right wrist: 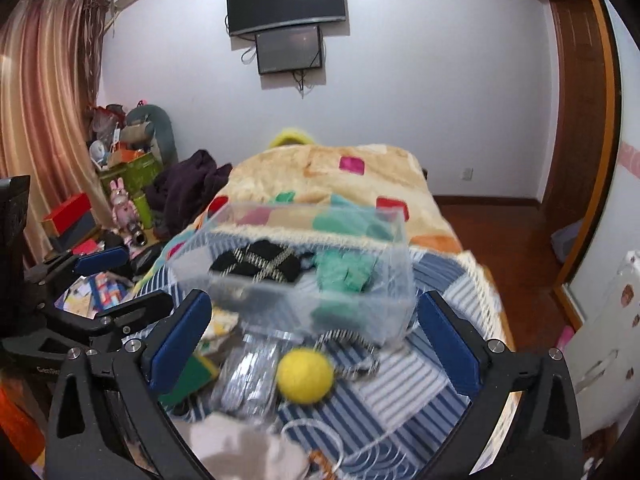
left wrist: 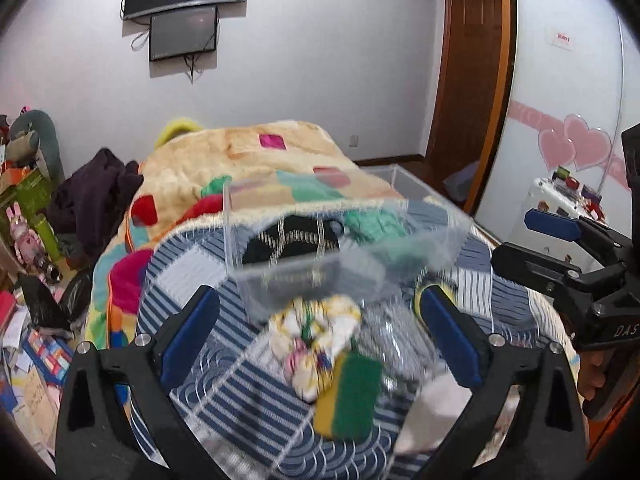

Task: Organize soft objects
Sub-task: 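Grasp the green-yellow sponge with left tool while right tool grasps white pouch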

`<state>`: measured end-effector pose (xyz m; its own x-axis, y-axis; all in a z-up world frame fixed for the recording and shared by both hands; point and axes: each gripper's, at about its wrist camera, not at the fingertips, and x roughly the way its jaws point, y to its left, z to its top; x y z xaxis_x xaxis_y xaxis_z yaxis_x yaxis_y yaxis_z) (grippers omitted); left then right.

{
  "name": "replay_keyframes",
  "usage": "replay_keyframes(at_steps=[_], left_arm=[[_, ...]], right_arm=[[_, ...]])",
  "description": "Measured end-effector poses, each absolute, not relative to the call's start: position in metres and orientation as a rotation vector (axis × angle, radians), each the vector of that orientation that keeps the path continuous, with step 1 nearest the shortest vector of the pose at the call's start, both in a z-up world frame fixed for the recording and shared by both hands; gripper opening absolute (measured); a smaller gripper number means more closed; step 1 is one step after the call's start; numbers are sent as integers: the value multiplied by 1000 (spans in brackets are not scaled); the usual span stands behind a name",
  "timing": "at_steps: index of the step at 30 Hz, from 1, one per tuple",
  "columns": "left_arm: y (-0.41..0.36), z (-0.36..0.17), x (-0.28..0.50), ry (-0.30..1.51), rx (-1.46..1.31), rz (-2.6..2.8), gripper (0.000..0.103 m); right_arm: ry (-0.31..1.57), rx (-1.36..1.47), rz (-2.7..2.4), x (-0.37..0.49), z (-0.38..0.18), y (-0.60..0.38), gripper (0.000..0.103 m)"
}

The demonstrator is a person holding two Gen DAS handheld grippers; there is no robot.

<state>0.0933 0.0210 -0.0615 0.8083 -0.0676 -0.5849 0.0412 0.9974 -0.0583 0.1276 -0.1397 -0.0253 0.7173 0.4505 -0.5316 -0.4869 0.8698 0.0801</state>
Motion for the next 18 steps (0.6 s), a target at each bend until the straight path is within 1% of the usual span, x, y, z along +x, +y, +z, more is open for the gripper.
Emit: replay_keyframes(at_steps=[10, 14, 15, 16, 17, 18], left_arm=[[22, -118, 69, 759, -109, -53, 102], [24, -129, 64, 776, -119, -43, 101], [25, -130, 64, 771, -132, -44, 97], [25, -131, 63, 770, -140, -49, 90], [26, -132, 65, 774, -152, -57, 87], [26, -133, 67, 784, -164, -70, 81]], right_arm=[[720, -57, 552, 98, -78, -139, 103], [777, -65, 575, 92, -95, -138, 103], [791, -68, 590, 92, -98, -137, 103], [803, -73, 607, 91, -101, -136, 102], [812, -77, 618, 90, -102, -134, 101], [822, -81, 629, 89, -105, -133, 99]])
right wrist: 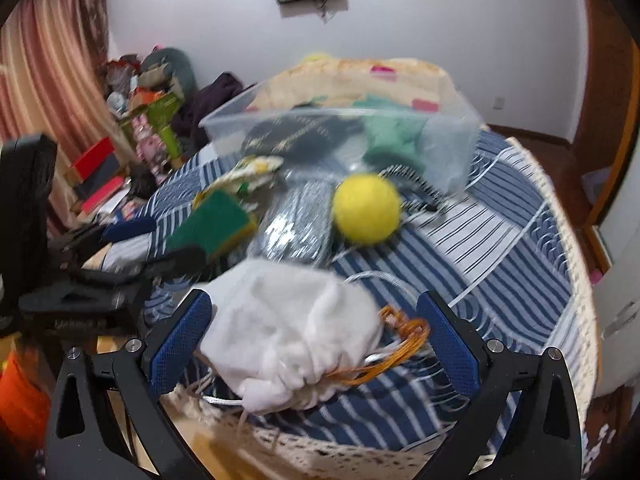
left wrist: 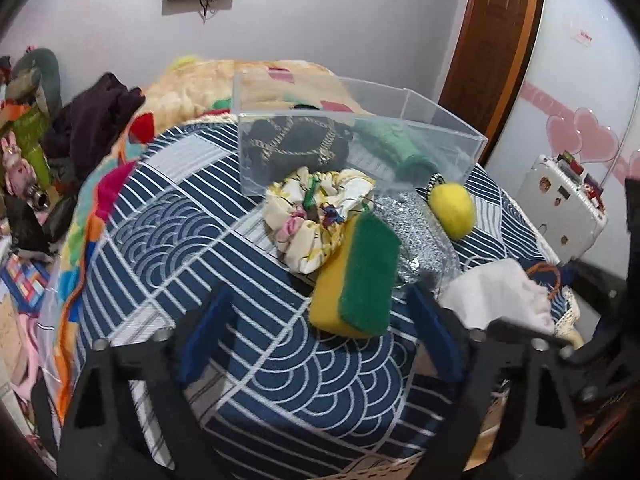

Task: Organize soft objects
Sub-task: 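Grasp the green-yellow sponge with left tool while right tool grasps white pouch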

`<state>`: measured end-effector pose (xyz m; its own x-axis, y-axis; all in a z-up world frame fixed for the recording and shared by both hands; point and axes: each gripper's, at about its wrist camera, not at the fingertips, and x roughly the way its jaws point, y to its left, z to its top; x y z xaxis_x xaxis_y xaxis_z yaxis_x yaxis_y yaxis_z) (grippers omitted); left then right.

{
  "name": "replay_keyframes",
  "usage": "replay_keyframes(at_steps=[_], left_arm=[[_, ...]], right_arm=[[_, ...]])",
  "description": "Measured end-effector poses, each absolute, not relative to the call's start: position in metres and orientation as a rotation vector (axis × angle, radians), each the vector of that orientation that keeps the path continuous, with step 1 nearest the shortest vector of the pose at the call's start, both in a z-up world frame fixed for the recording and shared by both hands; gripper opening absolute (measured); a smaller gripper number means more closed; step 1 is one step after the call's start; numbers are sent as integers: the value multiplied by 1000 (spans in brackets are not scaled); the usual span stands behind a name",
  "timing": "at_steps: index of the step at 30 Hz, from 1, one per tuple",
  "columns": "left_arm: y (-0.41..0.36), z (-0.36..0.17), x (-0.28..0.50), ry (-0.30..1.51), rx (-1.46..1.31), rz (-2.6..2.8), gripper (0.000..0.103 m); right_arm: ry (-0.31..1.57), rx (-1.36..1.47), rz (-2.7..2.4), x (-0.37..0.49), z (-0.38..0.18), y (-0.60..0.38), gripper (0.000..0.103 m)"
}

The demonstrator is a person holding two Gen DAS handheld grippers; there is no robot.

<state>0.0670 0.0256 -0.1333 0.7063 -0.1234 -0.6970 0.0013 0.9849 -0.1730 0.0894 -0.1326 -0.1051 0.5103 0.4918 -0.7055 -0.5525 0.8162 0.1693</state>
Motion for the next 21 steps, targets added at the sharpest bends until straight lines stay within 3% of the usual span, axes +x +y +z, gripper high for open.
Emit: replay_keyframes(at_steps=[2, 6, 7, 10, 21], left_arm=[[24, -136, 71, 795, -183, -89, 72], [18, -138, 75, 802, -182, -121, 47], [16, -138, 74, 804, -183, -136, 39], [10, -133, 69, 786, -173, -155, 37], [4, -90, 53, 671, -144, -184, 36]], right_arm=[[850, -89, 650, 89, -111, -131, 79], [852, -79, 655, 87, -115, -135, 61], [851, -68, 661, 88, -114, -138, 53], [854, -33, 670, 89, -112, -143, 35], [715, 6, 591, 88, -73, -163, 31]])
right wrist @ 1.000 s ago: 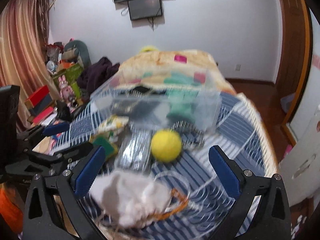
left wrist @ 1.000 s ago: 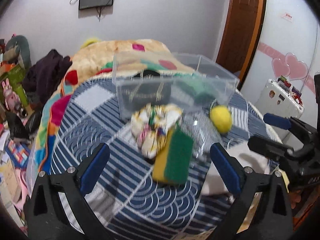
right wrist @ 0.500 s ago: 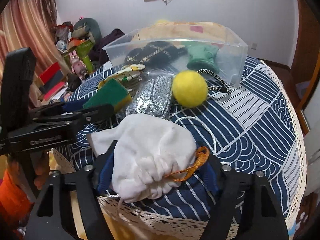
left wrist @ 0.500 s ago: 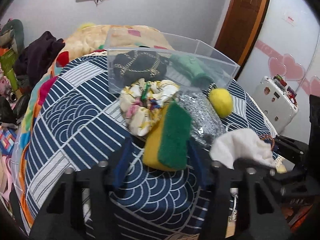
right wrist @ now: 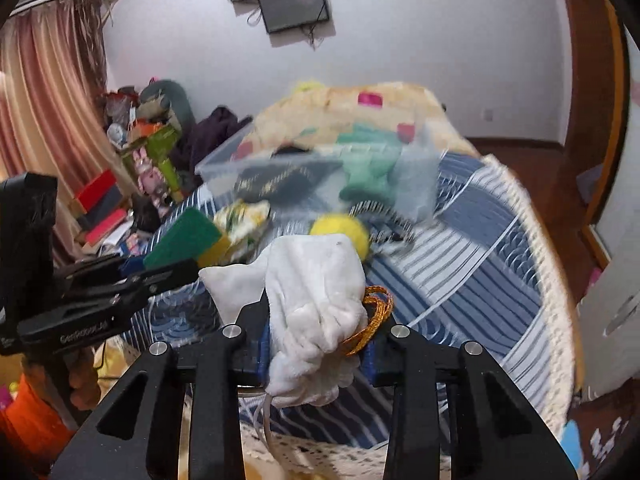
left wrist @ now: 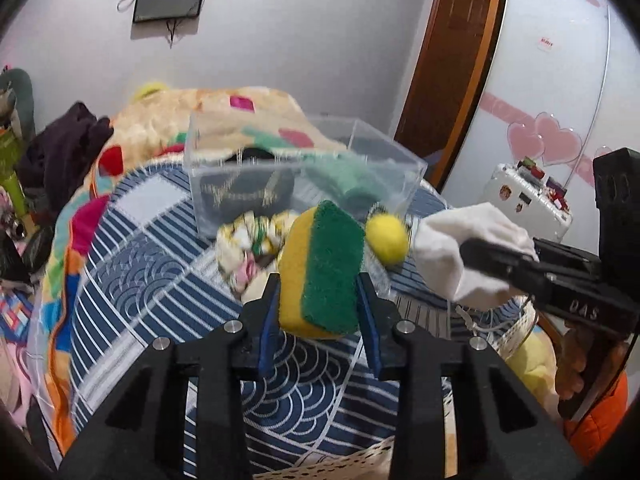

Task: Organize soft objects
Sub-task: 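Grasp the green-yellow sponge with left tool while right tool grasps white pouch, then drop the sponge and white pouch into the clear box, opening both tools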

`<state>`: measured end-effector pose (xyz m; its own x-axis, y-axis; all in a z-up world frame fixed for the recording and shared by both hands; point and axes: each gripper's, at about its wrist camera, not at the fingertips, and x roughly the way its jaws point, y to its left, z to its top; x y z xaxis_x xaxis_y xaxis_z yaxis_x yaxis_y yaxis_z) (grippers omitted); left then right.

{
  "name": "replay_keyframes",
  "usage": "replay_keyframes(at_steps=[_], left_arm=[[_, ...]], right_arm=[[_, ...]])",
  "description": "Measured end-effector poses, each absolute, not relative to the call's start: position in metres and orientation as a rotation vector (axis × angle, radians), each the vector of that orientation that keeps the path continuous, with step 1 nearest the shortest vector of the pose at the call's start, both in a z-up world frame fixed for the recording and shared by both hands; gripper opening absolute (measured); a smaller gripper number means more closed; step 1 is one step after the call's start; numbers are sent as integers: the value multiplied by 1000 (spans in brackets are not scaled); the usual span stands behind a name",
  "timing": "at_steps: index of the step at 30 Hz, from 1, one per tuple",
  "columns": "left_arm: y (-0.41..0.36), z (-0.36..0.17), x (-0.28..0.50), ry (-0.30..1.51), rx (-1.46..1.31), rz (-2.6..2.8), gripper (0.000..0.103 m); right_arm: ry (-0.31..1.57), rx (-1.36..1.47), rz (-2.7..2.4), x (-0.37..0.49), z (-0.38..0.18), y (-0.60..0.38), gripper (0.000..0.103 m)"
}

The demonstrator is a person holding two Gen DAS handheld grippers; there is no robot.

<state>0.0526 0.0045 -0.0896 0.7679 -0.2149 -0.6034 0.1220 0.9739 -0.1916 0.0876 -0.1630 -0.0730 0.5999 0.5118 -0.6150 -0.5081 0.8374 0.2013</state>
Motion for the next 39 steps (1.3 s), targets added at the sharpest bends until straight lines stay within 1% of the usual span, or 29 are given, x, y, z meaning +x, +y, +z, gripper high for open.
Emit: replay_keyframes(at_steps=[15, 23, 30, 39], left_arm=[[32, -29, 87, 497, -142, -90, 36], [42, -27, 127, 497, -148, -57, 36], [36, -45, 161, 550, -94, -28, 36], [25, -73, 196, 642, -21, -29, 36]], right_arm=[[470, 14, 522, 125, -9, -160, 31], [413, -1, 482, 151, 2, -139, 31], [439, -61, 475, 181, -6, -113, 32], [619, -108, 499, 212, -48, -96, 32]])
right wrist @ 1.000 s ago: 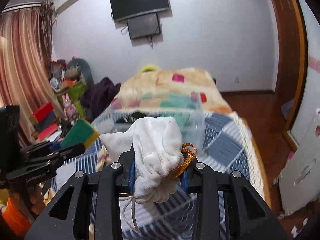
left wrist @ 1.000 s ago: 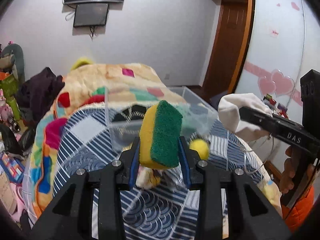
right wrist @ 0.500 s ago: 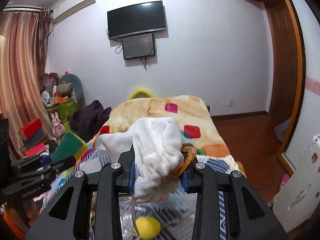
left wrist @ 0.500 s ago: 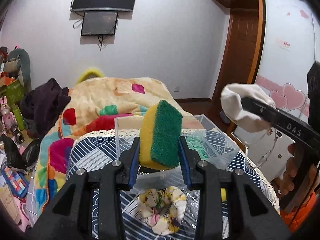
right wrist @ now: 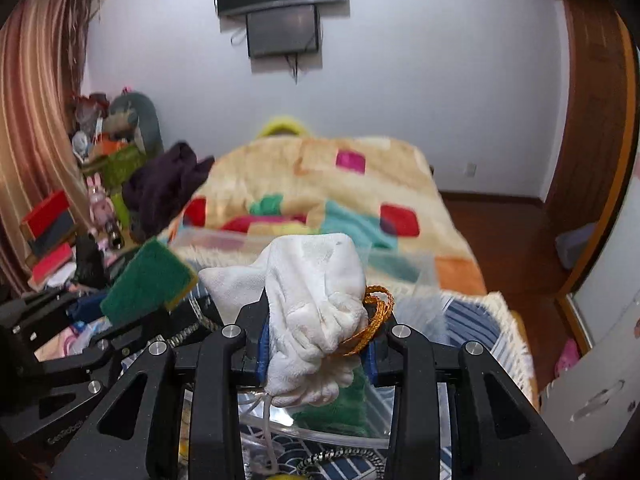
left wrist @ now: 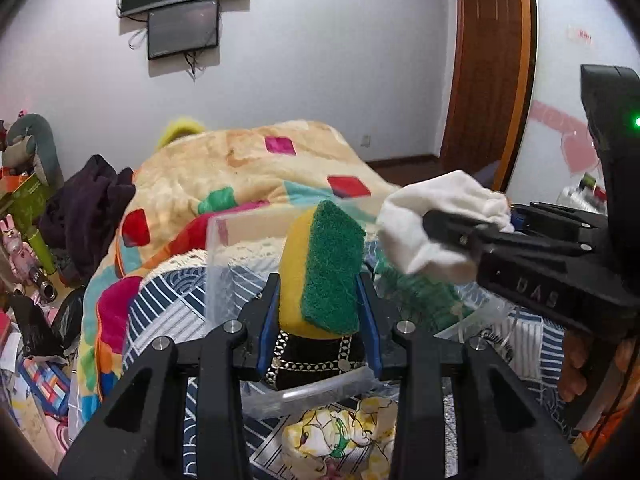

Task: Organize soft objects
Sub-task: 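Drop the sponge and white pouch into the clear box, opening both tools, then grasp the floral scrunchie with left tool while right tool grasps yellow ball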

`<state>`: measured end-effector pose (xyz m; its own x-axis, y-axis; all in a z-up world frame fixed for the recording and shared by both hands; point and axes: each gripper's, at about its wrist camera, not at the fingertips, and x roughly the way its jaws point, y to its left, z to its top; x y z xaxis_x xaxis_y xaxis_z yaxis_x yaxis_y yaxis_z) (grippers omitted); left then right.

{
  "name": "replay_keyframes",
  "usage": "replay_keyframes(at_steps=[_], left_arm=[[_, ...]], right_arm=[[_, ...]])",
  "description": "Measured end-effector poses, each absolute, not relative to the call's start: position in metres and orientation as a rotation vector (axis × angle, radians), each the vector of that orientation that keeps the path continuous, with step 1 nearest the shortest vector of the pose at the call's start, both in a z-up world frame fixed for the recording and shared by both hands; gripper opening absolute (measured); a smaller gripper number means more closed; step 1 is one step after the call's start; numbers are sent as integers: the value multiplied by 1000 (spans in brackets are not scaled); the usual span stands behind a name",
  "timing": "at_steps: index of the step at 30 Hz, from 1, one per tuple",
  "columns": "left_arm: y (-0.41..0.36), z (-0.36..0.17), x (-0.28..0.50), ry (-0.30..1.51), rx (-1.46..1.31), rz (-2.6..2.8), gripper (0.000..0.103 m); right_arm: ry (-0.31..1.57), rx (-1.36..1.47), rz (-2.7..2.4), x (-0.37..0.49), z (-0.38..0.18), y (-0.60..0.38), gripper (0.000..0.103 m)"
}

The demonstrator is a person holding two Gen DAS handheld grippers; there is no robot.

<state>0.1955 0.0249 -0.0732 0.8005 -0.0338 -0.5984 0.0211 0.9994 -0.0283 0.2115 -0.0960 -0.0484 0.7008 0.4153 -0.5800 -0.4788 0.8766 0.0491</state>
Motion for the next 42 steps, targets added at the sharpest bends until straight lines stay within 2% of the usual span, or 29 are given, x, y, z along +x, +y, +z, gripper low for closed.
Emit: replay_keyframes(at_steps=[11, 14, 20, 25, 29, 31, 36, 40, 42], left_arm=[[11, -90, 210, 707, 16, -52, 36], [11, -90, 212, 712, 20, -46, 41], [12, -83, 203, 688, 30, -35, 58], [17, -70, 190, 659, 3, -48, 77], [20, -58, 176, 633, -20, -48, 89], [23, -51, 167, 608, -23, -34, 97], [27, -42, 146, 587, -35, -37, 102], [29, -46, 132, 606, -46, -52, 102], [29, -53, 127, 622, -42, -56, 102]], right_arm=[[793, -185, 551, 230, -72, -91, 33], [797, -195, 537, 228, -73, -93, 42], [781, -183, 529, 224, -67, -99, 63], [722, -179, 523, 211, -50, -108, 70], [660, -177, 521, 197, -34, -117, 84], [635, -161, 526, 191, -28, -122, 86], [587, -145, 524, 174, -19, -131, 86], [560, -130, 508, 159, -21, -137, 100], [557, -122, 505, 152, -26, -140, 102]])
